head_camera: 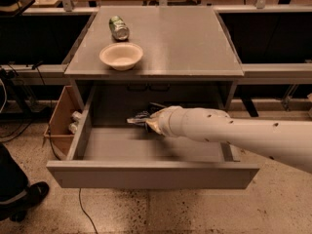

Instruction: Place blue chip bag into top drawer

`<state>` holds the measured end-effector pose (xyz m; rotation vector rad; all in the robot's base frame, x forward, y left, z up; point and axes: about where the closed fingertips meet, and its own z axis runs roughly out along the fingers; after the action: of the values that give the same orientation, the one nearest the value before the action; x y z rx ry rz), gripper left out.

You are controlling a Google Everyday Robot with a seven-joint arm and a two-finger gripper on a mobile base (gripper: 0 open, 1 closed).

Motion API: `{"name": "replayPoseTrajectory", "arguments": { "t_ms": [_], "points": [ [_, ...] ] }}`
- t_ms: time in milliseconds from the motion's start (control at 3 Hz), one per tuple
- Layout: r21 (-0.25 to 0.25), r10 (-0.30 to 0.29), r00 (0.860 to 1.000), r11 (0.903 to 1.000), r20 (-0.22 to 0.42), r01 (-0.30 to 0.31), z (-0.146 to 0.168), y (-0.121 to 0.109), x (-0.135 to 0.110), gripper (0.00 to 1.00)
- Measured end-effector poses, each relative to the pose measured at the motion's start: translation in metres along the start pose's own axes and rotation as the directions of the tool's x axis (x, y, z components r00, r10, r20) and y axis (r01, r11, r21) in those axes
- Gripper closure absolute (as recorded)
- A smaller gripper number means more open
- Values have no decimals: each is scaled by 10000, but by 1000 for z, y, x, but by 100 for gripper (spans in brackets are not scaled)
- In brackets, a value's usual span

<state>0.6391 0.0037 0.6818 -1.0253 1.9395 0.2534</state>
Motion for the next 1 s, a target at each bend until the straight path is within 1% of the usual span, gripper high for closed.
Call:
{"name": "replayPoseTrajectory", "arguments": {
  "t_ms": [333, 667, 1000],
  "points": [
    [-540, 247, 9994, 9982, -241, -260, -31, 7, -5, 1],
    [-650, 503, 9980, 9965, -390, -528, -99, 2, -9, 0],
    [-258, 536, 9978, 9982, -383, -546, -154, -13, -17, 0]
  ]
}}
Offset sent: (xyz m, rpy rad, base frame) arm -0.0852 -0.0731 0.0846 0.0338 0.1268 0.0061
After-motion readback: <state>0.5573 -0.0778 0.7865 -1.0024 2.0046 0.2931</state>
